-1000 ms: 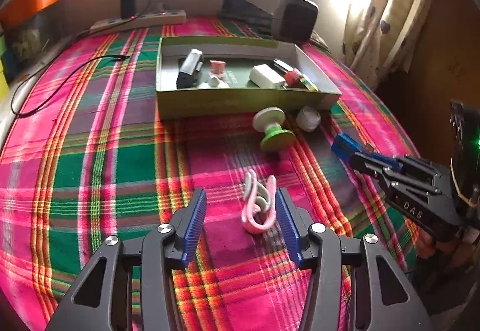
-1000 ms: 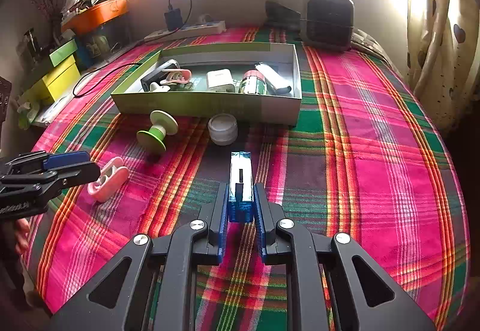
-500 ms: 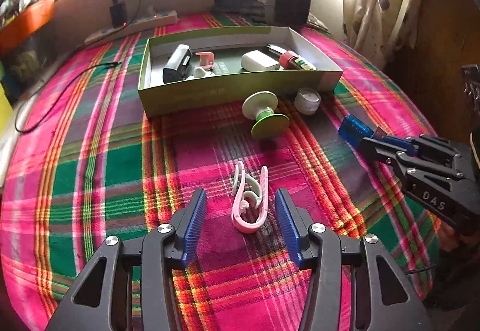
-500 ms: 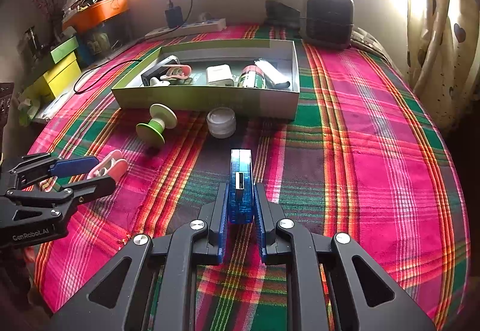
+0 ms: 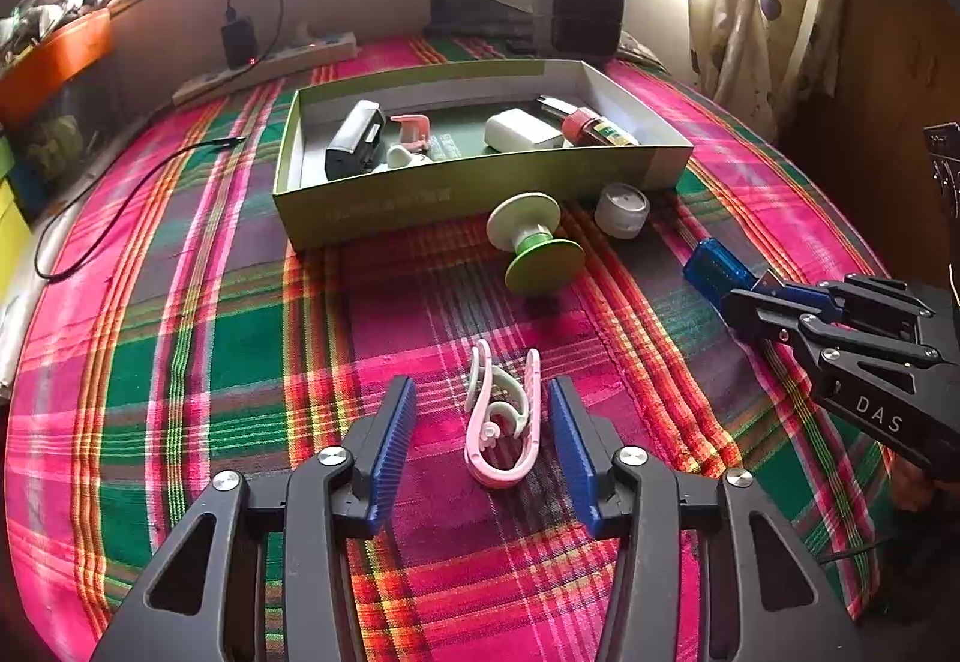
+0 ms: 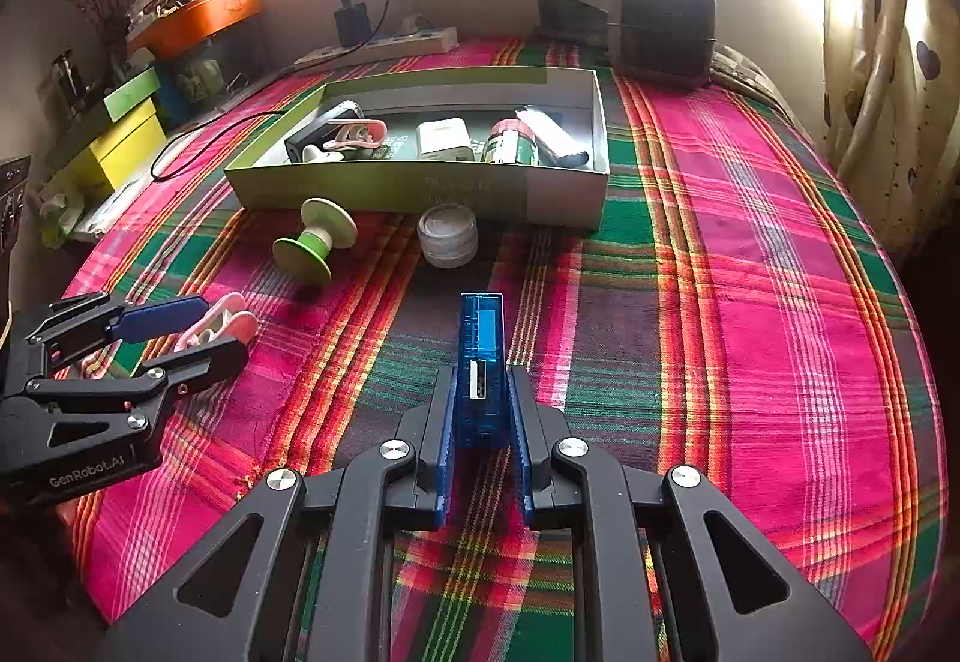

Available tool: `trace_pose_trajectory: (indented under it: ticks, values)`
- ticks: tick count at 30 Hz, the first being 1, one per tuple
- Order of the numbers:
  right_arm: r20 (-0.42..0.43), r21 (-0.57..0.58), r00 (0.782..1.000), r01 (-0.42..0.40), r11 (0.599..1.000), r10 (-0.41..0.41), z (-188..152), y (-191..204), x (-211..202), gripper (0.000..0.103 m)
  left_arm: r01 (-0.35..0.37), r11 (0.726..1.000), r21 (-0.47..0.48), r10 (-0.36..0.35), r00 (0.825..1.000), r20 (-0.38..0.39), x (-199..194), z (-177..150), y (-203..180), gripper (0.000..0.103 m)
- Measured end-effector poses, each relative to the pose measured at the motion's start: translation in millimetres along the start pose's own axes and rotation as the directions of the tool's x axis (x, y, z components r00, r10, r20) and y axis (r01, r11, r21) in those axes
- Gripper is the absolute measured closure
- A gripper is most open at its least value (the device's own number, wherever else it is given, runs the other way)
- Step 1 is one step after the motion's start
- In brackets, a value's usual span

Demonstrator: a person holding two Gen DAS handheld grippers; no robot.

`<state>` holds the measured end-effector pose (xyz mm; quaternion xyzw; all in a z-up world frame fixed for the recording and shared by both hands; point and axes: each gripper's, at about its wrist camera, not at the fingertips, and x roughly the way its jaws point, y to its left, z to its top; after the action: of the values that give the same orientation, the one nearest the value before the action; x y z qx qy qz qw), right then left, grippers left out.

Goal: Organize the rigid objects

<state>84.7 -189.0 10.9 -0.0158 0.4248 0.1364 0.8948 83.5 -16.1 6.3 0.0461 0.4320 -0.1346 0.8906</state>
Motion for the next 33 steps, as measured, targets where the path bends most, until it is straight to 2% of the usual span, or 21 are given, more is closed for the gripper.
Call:
trace_pose_trajectory:
  ticks: [5,12,33]
  values:
    - [-0.007,0.001,1.000,-0.003,1.000,0.003,0.5,-0.4,2.2,0.086,-0.020,1.000,0.003,0.020,1.000,0.006,0.5,0.4,2.1,0.072]
    - [-0.009,0.001,1.000,-0.003,1.000,0.003,0.4,-0.3,2.4,0.086,-0.022,1.000,0.000,0.022,1.000,0.013,0.9,-0.3,3.9,0.080]
    - [-0.009,-0.013,1.000,0.003,1.000,-0.003,0.4,1.6,2.9,0.086,0.010,1.000,-0.018,-0.010,1.000,0.014,0.2,0.0,6.2,0.081]
